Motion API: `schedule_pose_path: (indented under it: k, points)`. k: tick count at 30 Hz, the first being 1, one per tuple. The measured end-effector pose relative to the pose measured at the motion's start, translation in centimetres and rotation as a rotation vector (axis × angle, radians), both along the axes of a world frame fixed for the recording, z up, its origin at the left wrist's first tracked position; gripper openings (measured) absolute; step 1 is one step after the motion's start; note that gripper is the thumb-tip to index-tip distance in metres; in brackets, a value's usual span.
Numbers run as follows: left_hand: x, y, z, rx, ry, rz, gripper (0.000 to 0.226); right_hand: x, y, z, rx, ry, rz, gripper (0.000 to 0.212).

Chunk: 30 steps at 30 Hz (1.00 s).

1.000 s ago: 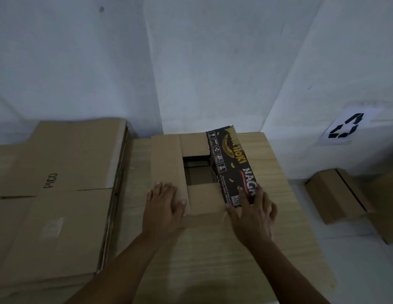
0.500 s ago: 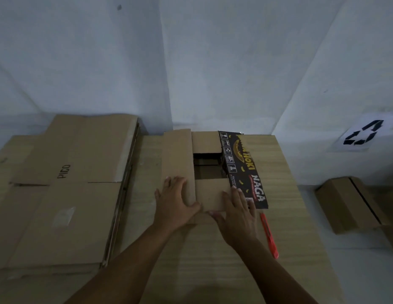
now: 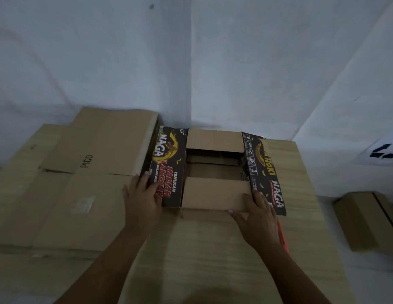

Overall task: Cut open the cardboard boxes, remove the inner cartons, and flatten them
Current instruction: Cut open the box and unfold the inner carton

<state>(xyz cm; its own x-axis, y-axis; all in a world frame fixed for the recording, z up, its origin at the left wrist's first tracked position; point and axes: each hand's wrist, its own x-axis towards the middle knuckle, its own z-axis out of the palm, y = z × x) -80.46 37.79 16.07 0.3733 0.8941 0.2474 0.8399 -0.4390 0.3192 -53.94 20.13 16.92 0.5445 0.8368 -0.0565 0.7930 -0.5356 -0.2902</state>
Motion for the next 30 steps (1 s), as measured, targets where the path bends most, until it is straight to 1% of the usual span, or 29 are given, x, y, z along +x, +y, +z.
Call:
schedule_pose_path:
  k: [1,2,3,5,6,7,10,13,15,17,20,21,22,24,25,26,27,28,29,30]
  points:
    - [0.5,-0.2,-0.2,-0.082,0.042,-0.062,0.041,0.1,0.0,0.0,-0.01,0.007,0.003,0.082]
    - [1.3,-0.6,-0.1,-0.195,0.024,-0.115,0.049,0.1,0.1,0.0,-0.015,0.017,0.005,0.078]
    - [2.0,-1.1,0.0,-0.34,-0.041,-0.138,0.057,0.1,0.1,0.0,-0.018,0.025,0.005,0.075]
    - [3.5,-1.6,-0.1,-0.641,-0.193,-0.079,0.058,0.0,0.3,0.4,-0.031,0.033,0.009,0.073]
    - [4.0,-1.8,-0.2,-0.743,-0.247,-0.048,0.058,-0.1,0.5,0.5,-0.046,0.035,0.013,0.073]
    - [4.3,-1.9,-0.4,-0.791,-0.285,-0.036,0.059,-0.2,0.7,0.9,-0.068,0.036,0.011,0.074]
    - [4.5,-1.7,-0.7,-0.778,-0.322,-0.038,0.058,-0.4,1.9,2.0,-0.108,0.005,0.024,0.078]
    - [4.3,-1.5,-0.5,-0.681,-0.369,-0.008,0.051,-0.6,4.1,2.7,-0.083,-0.036,0.11,0.076]
    - [4.2,-1.8,-0.4,-0.642,-0.386,-0.012,0.048,-0.4,5.9,2.5,-0.126,-0.038,0.167,0.076]
    - [4.1,-2.1,-0.3,-0.629,-0.358,-0.026,0.049,0.1,7.4,2.3,-0.199,-0.027,0.182,0.076]
    - [4.0,-2.1,-0.4,-0.622,-0.33,-0.025,0.05,0.8,8.1,3.0,-0.237,-0.021,0.153,0.065]
    - [4.0,-2.0,-0.4,-0.624,-0.335,-0.016,0.05,1.0,8.1,3.5,-0.193,-0.017,0.14,0.059]
    - [4.0,-2.0,-0.4,-0.622,-0.337,-0.012,0.05,1.1,7.9,4.1,-0.105,-0.003,0.116,0.053]
    - [4.0,-1.7,-0.5,-0.617,-0.323,-0.019,0.049,1.1,7.2,5.5,0.141,0.011,0.058,0.042]
    - [4.0,-1.5,-0.6,-0.619,-0.313,-0.023,0.049,1.1,6.7,6.3,0.254,-0.013,0.045,0.038]
    - [4.0,-1.4,-0.5,-0.62,-0.311,-0.025,0.048,1.0,6.2,7.2,0.33,-0.048,0.046,0.034]
    - [4.0,-1.4,-0.5,-0.624,-0.318,-0.025,0.048,0.8,5.6,8.2,0.35,-0.053,0.062,0.031]
    - [4.0,-1.5,-0.5,-0.623,-0.33,-0.025,0.048,0.8,4.9,9.3,0.311,-0.006,0.092,0.029]
    - [3.9,-1.5,-0.6,-0.627,-0.346,-0.024,0.049,0.7,4.1,10.4,0.213,0.087,0.13,0.028]
    - [3.8,-1.6,-0.6,-0.635,-0.365,-0.019,0.051,0.5,3.3,11.4,0.07,0.198,0.171,0.03]
